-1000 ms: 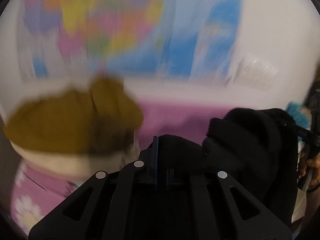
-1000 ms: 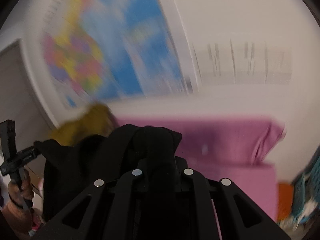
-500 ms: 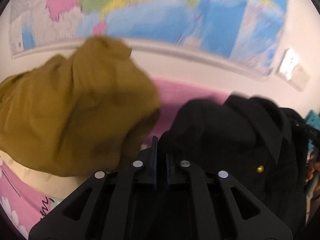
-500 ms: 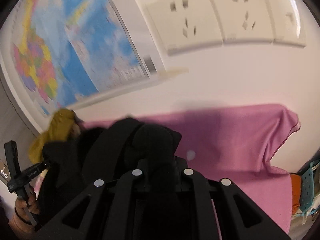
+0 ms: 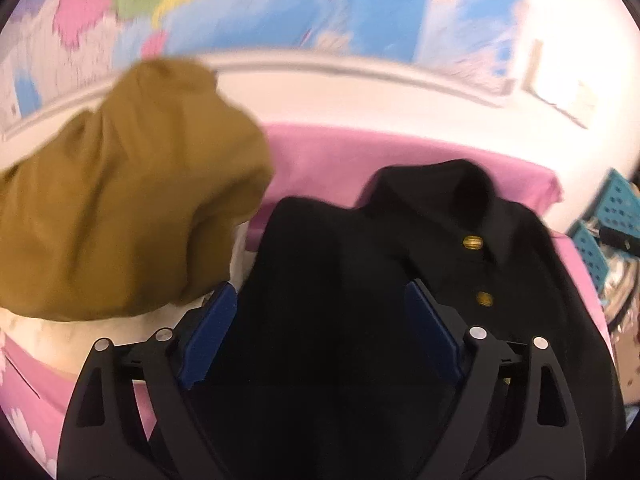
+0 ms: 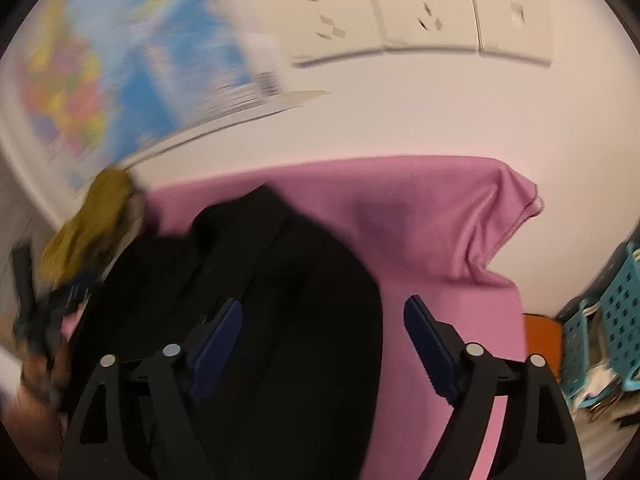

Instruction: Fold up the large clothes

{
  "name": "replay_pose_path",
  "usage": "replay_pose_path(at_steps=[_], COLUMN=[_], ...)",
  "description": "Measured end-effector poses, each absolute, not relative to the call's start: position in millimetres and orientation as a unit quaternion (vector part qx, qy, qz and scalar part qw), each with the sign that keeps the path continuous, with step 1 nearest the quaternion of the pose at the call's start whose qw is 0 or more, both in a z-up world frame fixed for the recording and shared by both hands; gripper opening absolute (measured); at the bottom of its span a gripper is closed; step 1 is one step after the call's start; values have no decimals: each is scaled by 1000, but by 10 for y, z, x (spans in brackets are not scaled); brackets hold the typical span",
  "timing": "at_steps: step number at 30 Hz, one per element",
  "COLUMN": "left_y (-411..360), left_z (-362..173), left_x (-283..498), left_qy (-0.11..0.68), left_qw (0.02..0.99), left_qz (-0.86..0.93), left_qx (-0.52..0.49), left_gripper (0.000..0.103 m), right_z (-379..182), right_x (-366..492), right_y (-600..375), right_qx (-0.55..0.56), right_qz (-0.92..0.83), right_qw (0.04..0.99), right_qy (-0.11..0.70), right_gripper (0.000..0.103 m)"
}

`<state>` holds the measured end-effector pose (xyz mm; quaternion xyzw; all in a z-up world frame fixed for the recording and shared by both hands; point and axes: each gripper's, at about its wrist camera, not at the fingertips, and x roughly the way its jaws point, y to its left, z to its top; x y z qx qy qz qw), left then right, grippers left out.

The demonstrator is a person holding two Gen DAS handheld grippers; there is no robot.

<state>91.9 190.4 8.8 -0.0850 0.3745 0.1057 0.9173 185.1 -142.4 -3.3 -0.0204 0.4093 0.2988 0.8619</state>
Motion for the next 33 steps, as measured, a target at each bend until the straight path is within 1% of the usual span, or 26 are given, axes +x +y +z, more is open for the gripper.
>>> replay_pose_path(at_steps=[2,3,6,8,11,12,13,14,15,16,17,18,21,23,25,27,28,29,30,31,33], left_y=[1799,1696,1519,1347,1150,1062,1025,957,885,844,808,743,623,535,451,342,307,257,190,152,82], left_z=[149,196,217,250,163,141,112,77,53,27,2,-3,15,19,-4,-91,-137,-198,-288,-339,-447], left_x=[792,696,578,599,514,502,482,486,479,488,485,479,429,415,427,488,518,556,602,630,673], left_qy=[362,357,351,353,355,356,358,362,367,370,372,374,371,368,370,385,392,402,416,424,437], left_qw=[925,930,935,934,933,932,932,929,927,925,924,923,924,923,922,914,911,906,898,894,887], left_qz=[85,63,27,-7,-36,-47,-51,-58,-65,-68,-72,-79,-88,-107,-114,-131,-132,-135,-145,-146,-150], left_qx=[-71,-61,-47,-43,-43,-42,-42,-43,-46,-48,-48,-44,-27,-21,-14,-9,-8,-6,-5,-4,-3], left_gripper=[90,92,93,93,93,93,93,93,93,93,93,93,93,93,93,95,95,95,95,95,95], right_z=[-13,-36,-223,-361,-581,-646,-694,-742,-761,-746,-680,-582,-225,-91,-106,-280,-458,-586,-722,-876,-1028], right_x=[1468,1278,756,519,331,306,285,290,309,314,334,351,434,557,715,890,983,1030,1050,1074,1062], right_y=[-1541,-1556,-1669,-1772,-1821,-1828,-1840,-1873,-1902,-1934,-2017,-2104,-2501,-2803,-3093,-3291,-3344,-3365,-3371,-3370,-3414], right_qx=[-53,-73,-122,-115,-109,-108,-103,-89,-81,-73,-56,-44,-7,18,52,65,86,98,101,101,127], right_qz=[315,322,323,331,329,325,325,332,329,325,331,329,293,257,220,172,177,184,178,172,186], right_qw=[854,850,835,822,812,811,811,808,808,812,817,828,870,893,903,908,896,885,878,871,856], right_qy=[411,411,428,449,470,474,475,479,481,479,468,453,396,369,366,376,399,417,432,450,466], right_gripper=[93,93,95,96,97,94,87,58,27,20,9,7,6,6,6,7,8,12,21,28,65])
